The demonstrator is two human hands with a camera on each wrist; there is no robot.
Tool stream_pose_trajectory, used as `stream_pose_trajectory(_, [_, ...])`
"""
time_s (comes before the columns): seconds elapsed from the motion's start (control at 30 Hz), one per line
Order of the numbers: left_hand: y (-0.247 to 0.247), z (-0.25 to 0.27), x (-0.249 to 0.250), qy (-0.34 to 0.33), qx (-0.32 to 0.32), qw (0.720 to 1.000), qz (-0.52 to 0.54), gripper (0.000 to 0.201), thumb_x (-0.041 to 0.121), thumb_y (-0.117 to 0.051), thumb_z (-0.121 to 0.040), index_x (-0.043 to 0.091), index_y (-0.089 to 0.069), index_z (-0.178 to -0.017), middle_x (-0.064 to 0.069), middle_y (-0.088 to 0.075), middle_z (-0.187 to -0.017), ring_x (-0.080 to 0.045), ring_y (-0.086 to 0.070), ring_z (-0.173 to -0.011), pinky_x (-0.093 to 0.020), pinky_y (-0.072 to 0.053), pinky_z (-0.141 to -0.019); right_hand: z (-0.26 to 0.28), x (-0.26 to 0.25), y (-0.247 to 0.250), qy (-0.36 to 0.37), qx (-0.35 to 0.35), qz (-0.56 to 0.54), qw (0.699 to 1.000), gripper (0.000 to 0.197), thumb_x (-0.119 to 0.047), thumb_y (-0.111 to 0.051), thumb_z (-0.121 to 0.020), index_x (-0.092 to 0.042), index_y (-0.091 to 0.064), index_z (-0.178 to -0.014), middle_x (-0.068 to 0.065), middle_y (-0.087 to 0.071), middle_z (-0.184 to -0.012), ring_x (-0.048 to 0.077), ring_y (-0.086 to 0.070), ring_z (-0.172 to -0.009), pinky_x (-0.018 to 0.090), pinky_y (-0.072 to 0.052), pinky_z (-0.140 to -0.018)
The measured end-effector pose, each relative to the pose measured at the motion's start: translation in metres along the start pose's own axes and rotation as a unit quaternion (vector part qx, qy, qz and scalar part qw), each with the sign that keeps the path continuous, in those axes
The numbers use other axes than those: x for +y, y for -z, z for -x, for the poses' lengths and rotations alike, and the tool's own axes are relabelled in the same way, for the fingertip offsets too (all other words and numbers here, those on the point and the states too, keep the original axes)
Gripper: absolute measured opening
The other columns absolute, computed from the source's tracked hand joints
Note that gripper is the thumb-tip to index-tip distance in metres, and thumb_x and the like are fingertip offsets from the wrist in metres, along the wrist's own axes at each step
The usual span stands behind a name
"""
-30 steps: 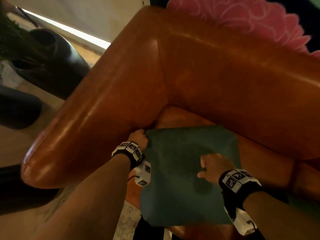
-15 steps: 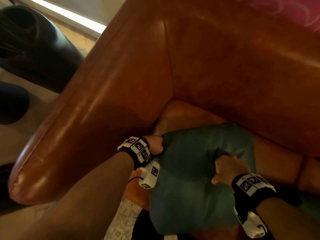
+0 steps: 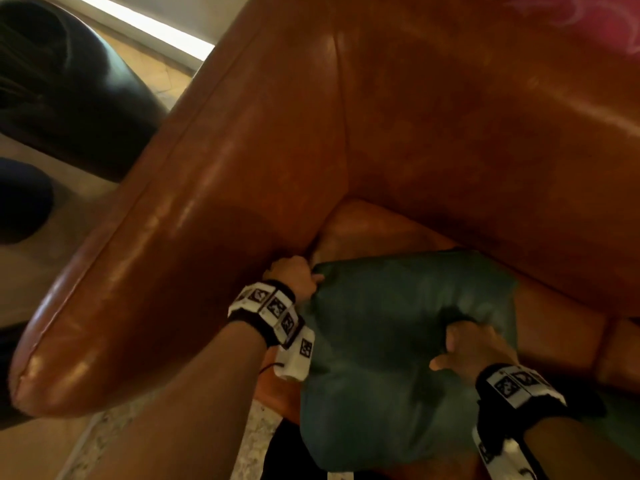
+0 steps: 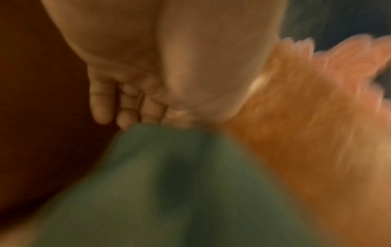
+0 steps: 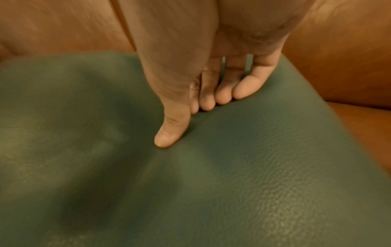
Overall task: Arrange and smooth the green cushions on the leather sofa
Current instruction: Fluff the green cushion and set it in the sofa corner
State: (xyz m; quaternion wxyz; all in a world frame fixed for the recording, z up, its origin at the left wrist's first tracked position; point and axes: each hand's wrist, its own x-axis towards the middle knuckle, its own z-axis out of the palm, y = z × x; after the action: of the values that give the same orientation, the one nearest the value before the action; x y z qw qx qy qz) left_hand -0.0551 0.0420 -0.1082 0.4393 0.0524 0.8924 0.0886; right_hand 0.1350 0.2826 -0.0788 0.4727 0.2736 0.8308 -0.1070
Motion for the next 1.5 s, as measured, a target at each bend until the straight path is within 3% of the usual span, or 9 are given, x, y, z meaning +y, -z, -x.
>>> stream_pose_trajectory(0.1, [0.015, 0.000, 0.001, -0.086, 0.053, 0.980, 0.169, 0.026, 0.037, -0.059, -0.090, 0.012, -0.065, -0.088, -0.007, -0.066, -0.090, -0.027, -0.063, -0.091, -0.033, -0.046, -0.076, 0.002, 0.016, 0.008, -0.023, -0.009, -0.022, 0.999, 0.046, -0.065, -0.074, -0.064, -0.026, -0.052, -0.074, -0.006, -0.058, -0.083, 0.017, -0.056, -0.082, 0.033, -0.049, -0.075])
stream_pose_trajectory(0.23, [-0.007, 0.028, 0.009, -0.069, 0.167, 0.866, 0.467, 0.013, 0.022, -0.057, -0.093, 0.014, -0.067, -0.092, -0.006, -0.068, -0.094, -0.019, -0.063, -0.088, -0.037, -0.051, -0.083, 0.016, 0.024, 0.035, 0.010, -0.004, 0.014, 1.000, 0.058, -0.082, -0.060, -0.061, -0.026, -0.052, -0.076, -0.007, -0.057, -0.080, 0.015, -0.057, -0.078, 0.034, -0.050, -0.074])
stream_pose_trajectory(0.4, [-0.017, 0.044, 0.045, -0.183, 0.254, 0.847, 0.430, 0.016, 0.012, -0.050, -0.090, 0.021, -0.063, -0.085, 0.009, -0.064, -0.085, -0.004, -0.059, -0.083, -0.020, -0.045, -0.081, 0.045, -0.060, 0.088, 0.236, 0.216, -0.052, 0.946, 0.085, -0.089, -0.048, -0.061, -0.034, -0.042, -0.127, -0.005, -0.057, -0.121, 0.020, -0.055, -0.112, 0.034, -0.044, -0.094])
stream_pose_trajectory(0.57, [-0.005, 0.063, 0.038, -0.195, 0.289, 0.806, 0.479, 0.026, 0.001, -0.051, -0.091, 0.026, -0.058, -0.088, 0.007, -0.061, -0.086, -0.006, -0.058, -0.083, -0.019, -0.046, -0.078, 0.020, -0.108, 0.109, 0.301, 0.142, 0.012, 0.943, 0.070, -0.077, -0.056, -0.071, -0.033, -0.038, -0.123, -0.003, -0.063, -0.114, 0.023, -0.060, -0.104, 0.037, -0.047, -0.089])
stream_pose_trajectory(0.77, [-0.005, 0.066, 0.005, -0.180, 0.193, 0.906, 0.332, 0.007, 0.024, -0.062, -0.090, 0.020, -0.068, -0.089, 0.008, -0.067, -0.085, -0.006, -0.063, -0.084, -0.012, -0.044, -0.073, 0.015, -0.104, 0.108, 0.318, 0.107, -0.086, 0.938, 0.042, -0.067, -0.067, -0.070, -0.035, -0.063, -0.097, -0.013, -0.068, -0.094, 0.007, -0.062, -0.090, 0.030, -0.052, -0.079])
stream_pose_trajectory(1.03, [-0.018, 0.092, 0.013, -0.145, 0.305, 0.860, 0.383, 0.016, 0.027, -0.052, -0.089, 0.024, -0.061, -0.077, 0.009, -0.062, -0.073, -0.005, -0.057, -0.071, -0.020, -0.046, -0.068, 0.016, -0.120, 0.124, 0.355, 0.008, -0.157, 0.921, 0.011, -0.025, -0.075, -0.082, -0.035, -0.072, -0.086, -0.016, -0.072, -0.084, -0.005, -0.065, -0.083, 0.023, -0.054, -0.082])
stream_pose_trajectory(1.17, [-0.023, 0.100, 0.006, -0.091, 0.234, 0.851, 0.461, 0.021, 0.035, -0.055, -0.089, 0.021, -0.064, -0.077, 0.000, -0.065, -0.074, -0.017, -0.063, -0.074, -0.047, -0.053, -0.073, 0.034, -0.110, 0.125, 0.356, 0.111, -0.154, 0.915, 0.011, -0.025, -0.072, -0.084, -0.033, -0.073, -0.076, -0.020, -0.070, -0.078, -0.006, -0.062, -0.078, 0.017, -0.049, -0.078])
stream_pose_trajectory(1.33, [0.014, 0.102, 0.010, -0.230, 0.159, 0.920, 0.276, 0.019, 0.040, -0.063, -0.083, 0.022, -0.061, -0.076, 0.009, -0.062, -0.071, -0.003, -0.057, -0.068, -0.021, -0.045, -0.065, 0.057, -0.099, 0.098, 0.372, 0.243, -0.199, 0.874, 0.011, -0.020, -0.072, -0.083, -0.030, -0.074, -0.079, -0.017, -0.068, -0.080, -0.003, -0.056, -0.075, 0.002, -0.036, -0.075])
stream_pose_trajectory(1.5, [0.002, 0.087, 0.010, -0.146, 0.210, 0.875, 0.412, 0.018, 0.031, -0.055, -0.086, 0.020, -0.055, -0.072, 0.002, -0.055, -0.066, -0.016, -0.052, -0.067, -0.034, -0.043, -0.068, 0.060, -0.089, 0.087, 0.372, 0.308, -0.262, 0.836, 0.011, -0.015, -0.070, -0.085, -0.025, -0.072, -0.087, -0.017, -0.066, -0.085, -0.003, -0.058, -0.078, 0.001, -0.039, -0.075])
